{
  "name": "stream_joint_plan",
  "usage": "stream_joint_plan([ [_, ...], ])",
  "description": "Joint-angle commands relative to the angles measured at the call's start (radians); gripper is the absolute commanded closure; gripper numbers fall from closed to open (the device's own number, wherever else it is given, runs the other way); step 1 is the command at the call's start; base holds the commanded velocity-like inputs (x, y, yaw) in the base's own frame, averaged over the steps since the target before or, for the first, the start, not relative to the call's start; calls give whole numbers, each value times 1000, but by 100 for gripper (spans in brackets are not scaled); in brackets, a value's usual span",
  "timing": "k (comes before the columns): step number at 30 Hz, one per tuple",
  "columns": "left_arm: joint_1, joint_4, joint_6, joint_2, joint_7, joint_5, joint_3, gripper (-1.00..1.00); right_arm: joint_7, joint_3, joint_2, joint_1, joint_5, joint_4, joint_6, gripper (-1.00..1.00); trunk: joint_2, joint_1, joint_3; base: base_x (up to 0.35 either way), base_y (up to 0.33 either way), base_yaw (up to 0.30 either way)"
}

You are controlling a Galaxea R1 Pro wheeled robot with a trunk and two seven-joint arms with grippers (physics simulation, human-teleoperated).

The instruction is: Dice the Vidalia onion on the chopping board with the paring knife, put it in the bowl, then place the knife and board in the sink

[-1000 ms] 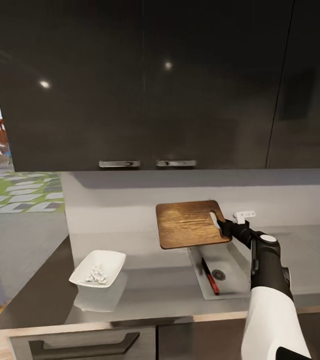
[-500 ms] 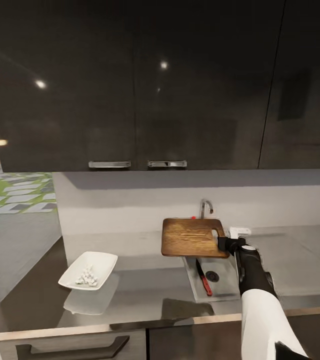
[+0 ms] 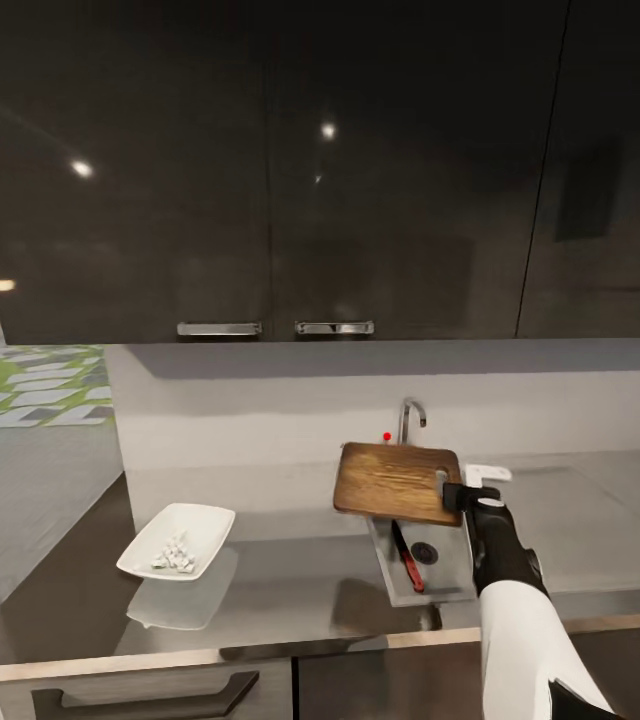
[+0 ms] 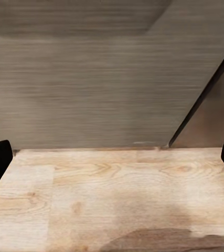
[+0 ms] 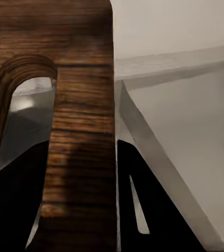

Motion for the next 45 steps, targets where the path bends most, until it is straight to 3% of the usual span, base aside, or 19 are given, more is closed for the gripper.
stream_joint_plan([
  [1, 0, -1, -2, 1, 4, 6, -3, -100, -35, -5, 2, -1, -23, 10, 3, 100, -1, 0, 0, 0, 0, 0],
  [2, 1, -1, -2, 1, 4, 6, -3, -100, -80, -5, 2, -1, -60, 18, 3, 100, -1, 0, 0, 0, 0, 0],
  [3, 1, -1, -2, 1, 4, 6, -3, -100, -192, -5, 2, -1, -167, 29, 2, 100, -1, 0, 0, 0, 0, 0],
  [4, 0, -1, -2, 1, 4, 6, -3, -100, -285, -3, 2, -1, -239, 34, 0, 100, -1, 0, 0, 0, 0, 0],
  [8, 1, 1, -2, 1, 4, 6, -3, -100, -494, -1, 2, -1, -346, 52, -20, 100, -1, 0, 0, 0, 0, 0],
  [10, 1, 2, -2, 1, 4, 6, -3, -100, -541, -1, 2, -1, -386, 57, -36, 100, -1, 0, 0, 0, 0, 0],
  [14, 0, 3, -2, 1, 4, 6, -3, -100, -680, 13, 2, -1, -528, 63, -54, 100, -1, 0, 0, 0, 0, 0],
  [17, 0, 1, -2, 2, 4, 6, -3, -100, -840, 112, 2, -1, -601, 64, -58, 100, -1, 0, 0, 0, 0, 0],
  [20, 0, 1, -2, 1, 4, 6, -3, -100, -948, 191, 2, -2, -705, 65, -59, 100, -1, 0, 0, 0, 0, 0],
  [21, 0, 1, -2, 1, 4, 6, -3, -100, -990, 225, 2, -3, -766, 65, -59, 100, -1, 0, 0, 0, 0, 0],
  [22, 0, 1, -2, 1, 4, 6, -3, -100, -1052, 286, 2, -4, -866, 63, -60, 100, -1, 0, 0, 0, 0, 0],
  [23, 0, 1, -2, 1, 4, 6, -3, -100, -1073, 310, 2, -4, -901, 61, -61, 100, -1, 0, 0, 0, 0, 0],
  [26, 0, 1, -2, 1, 4, 6, -3, -100, -1210, 480, 2, -5, -1098, 53, -99, 100, -1, 0, 0, 0, 0, 0],
  [28, 0, 0, -2, 1, 4, 6, -3, -100, -1307, 599, 2, -5, -1201, 51, -170, 100, -1, 0, 0, 0, 0, 0],
  [30, 0, 0, -2, 1, 4, 6, -3, -100, -1381, 708, 2, -5, -1278, 51, -245, 100, -1, 0, 0, 0, 0, 0],
  [32, 0, -1, -2, 1, 4, 6, -3, -100, -1425, 782, 2, -5, -1332, 51, -296, 100, -1, 0, 0, 0, 0, 0],
  [34, 0, -1, -2, 1, 4, 6, -3, -100, -1455, 816, 2, -4, -1360, 50, -323, 100, -1, 0, 0, 0, 0, 0],
  [39, 0, -1, -2, 1, 4, 6, -3, -100, -1477, 836, 2, -4, -1386, 53, -347, 100, -1, 0, 0, 0, 0, 0],
  [45, 0, -1, -2, 1, 4, 6, -3, -100, -1523, 839, 2, -4, -1491, 63, -353, 100, -1, 0, 0, 0, 0, 0],
])
